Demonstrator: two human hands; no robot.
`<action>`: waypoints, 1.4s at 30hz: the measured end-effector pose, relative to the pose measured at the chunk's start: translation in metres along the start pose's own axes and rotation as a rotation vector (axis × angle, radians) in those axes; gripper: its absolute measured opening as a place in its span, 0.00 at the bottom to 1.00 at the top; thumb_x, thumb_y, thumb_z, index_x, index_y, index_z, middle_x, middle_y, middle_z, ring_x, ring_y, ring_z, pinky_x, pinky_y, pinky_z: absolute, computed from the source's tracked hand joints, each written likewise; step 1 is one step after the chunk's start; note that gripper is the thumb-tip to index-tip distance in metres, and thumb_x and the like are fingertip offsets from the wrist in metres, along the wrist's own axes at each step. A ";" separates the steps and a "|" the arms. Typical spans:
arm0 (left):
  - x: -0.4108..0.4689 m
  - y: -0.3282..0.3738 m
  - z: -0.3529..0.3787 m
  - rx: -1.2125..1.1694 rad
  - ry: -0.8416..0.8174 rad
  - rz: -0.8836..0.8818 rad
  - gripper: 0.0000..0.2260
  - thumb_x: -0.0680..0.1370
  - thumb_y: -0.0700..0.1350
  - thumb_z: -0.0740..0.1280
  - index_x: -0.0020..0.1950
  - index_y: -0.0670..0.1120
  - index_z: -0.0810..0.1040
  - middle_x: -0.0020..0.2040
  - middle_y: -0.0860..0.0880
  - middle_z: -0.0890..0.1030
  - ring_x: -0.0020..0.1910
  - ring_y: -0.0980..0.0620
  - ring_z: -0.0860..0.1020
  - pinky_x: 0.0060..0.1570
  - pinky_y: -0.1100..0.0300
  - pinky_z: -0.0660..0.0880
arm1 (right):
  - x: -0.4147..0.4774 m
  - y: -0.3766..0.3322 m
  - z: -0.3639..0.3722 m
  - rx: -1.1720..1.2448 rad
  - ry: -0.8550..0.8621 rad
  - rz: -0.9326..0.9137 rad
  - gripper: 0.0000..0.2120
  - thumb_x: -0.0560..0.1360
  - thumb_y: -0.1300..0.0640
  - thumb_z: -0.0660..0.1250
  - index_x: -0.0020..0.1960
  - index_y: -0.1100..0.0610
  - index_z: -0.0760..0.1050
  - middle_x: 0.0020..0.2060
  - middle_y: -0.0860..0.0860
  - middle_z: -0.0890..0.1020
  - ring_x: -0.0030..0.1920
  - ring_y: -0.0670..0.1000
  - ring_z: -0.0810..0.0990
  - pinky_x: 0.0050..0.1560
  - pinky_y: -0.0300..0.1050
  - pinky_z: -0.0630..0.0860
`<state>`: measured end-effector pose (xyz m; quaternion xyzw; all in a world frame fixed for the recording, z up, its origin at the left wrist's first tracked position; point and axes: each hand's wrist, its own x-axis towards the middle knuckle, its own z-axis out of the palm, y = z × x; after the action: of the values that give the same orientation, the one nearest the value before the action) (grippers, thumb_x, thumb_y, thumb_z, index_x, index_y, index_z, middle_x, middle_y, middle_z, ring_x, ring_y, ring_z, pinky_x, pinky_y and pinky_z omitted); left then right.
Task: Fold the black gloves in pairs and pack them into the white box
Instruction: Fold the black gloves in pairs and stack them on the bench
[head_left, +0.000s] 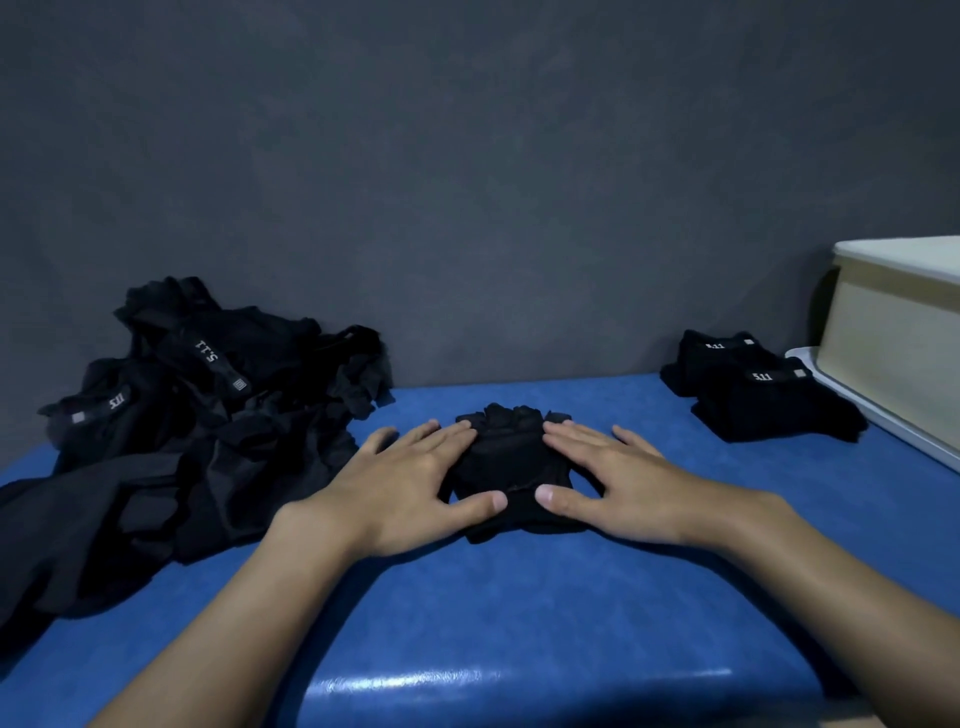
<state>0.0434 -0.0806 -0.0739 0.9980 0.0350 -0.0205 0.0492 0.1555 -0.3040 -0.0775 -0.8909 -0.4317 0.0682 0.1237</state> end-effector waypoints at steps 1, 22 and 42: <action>0.000 0.000 0.000 -0.001 -0.001 -0.002 0.48 0.66 0.79 0.42 0.81 0.56 0.48 0.81 0.61 0.50 0.80 0.60 0.47 0.78 0.48 0.44 | 0.000 0.000 0.000 -0.004 -0.002 0.000 0.38 0.75 0.30 0.53 0.79 0.47 0.50 0.78 0.38 0.50 0.75 0.35 0.43 0.78 0.51 0.40; -0.063 -0.044 -0.040 -0.080 0.649 -0.093 0.22 0.76 0.65 0.57 0.62 0.56 0.79 0.63 0.60 0.76 0.68 0.57 0.69 0.72 0.50 0.59 | 0.022 -0.066 -0.007 0.154 0.307 -0.223 0.16 0.78 0.42 0.61 0.60 0.48 0.77 0.57 0.39 0.77 0.62 0.41 0.73 0.68 0.52 0.65; -0.064 -0.139 -0.067 -0.236 0.816 -0.441 0.18 0.79 0.52 0.65 0.69 0.54 0.76 0.68 0.49 0.75 0.69 0.47 0.69 0.72 0.49 0.60 | 0.173 -0.200 0.005 0.496 0.241 -0.215 0.18 0.78 0.50 0.65 0.67 0.47 0.73 0.66 0.50 0.73 0.68 0.49 0.70 0.61 0.46 0.73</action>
<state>-0.0281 0.0601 -0.0183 0.8809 0.2646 0.3671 0.1388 0.1107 -0.0478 -0.0295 -0.7842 -0.4760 0.0520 0.3945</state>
